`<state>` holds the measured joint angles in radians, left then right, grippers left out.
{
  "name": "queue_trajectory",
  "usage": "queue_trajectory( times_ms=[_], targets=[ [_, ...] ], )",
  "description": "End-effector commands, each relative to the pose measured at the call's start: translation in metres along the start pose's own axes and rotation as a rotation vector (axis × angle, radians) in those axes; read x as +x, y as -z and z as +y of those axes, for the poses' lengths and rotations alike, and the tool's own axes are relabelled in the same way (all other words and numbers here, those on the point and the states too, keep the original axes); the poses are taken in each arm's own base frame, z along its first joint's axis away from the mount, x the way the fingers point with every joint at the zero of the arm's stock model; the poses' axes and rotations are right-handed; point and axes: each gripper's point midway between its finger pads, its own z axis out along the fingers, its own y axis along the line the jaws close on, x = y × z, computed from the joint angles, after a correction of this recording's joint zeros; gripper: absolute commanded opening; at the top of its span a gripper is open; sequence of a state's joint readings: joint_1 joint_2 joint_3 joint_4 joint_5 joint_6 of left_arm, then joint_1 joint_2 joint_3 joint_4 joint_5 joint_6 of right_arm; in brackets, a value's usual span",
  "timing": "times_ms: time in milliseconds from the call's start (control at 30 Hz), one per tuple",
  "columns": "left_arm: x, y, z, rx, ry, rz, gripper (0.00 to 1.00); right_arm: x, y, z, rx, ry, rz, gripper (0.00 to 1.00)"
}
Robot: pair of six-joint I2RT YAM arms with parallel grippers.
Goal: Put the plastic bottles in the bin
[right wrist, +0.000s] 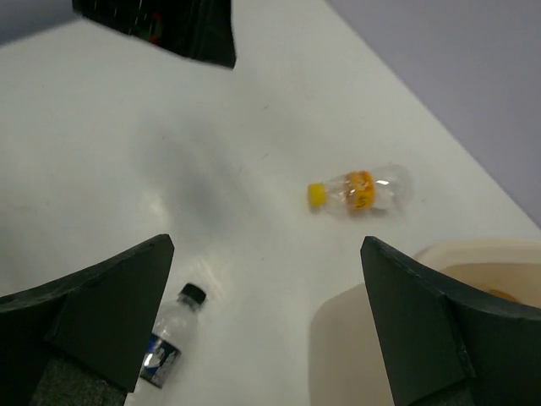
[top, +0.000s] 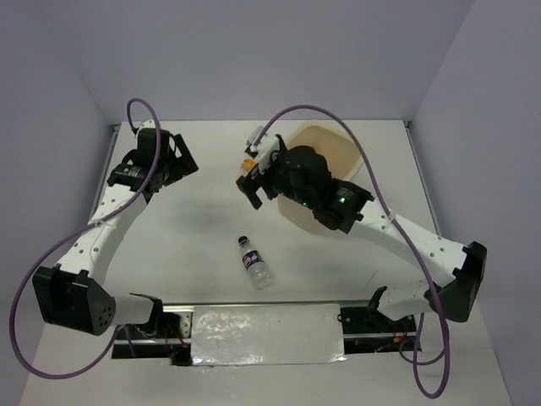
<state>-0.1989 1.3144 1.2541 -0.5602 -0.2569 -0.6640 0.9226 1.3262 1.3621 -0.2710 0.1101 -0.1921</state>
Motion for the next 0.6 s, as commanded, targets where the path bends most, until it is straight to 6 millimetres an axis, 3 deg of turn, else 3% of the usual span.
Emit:
queue_trajectory(
  times_ms=[0,67,100,200,233,433,567],
  targets=[
    [-0.011,0.021,0.011,-0.014,0.056,-0.061,0.99,0.013,-0.013,0.041,-0.116,0.058,0.003,1.00],
    [-0.008,0.024,0.020,-0.045,0.062,-0.065,0.99,0.032,-0.022,0.054,-0.128,0.069,0.075,1.00],
    [-0.004,0.027,0.025,-0.057,0.063,-0.063,0.99,0.053,-0.029,0.064,-0.144,0.063,0.146,1.00],
    [0.001,0.033,0.035,-0.079,0.068,-0.069,0.99,0.084,-0.037,0.075,-0.116,0.009,0.226,1.00],
    [0.003,0.034,0.037,-0.080,0.072,-0.070,0.99,0.106,-0.037,0.077,-0.111,-0.003,0.263,1.00],
    [0.018,0.037,0.047,-0.081,0.070,-0.065,0.99,0.177,-0.032,0.106,-0.163,-0.007,0.442,1.00],
    [0.029,0.035,0.048,-0.067,0.063,-0.042,0.99,0.208,-0.026,0.121,-0.188,-0.016,0.505,1.00]
  ],
)
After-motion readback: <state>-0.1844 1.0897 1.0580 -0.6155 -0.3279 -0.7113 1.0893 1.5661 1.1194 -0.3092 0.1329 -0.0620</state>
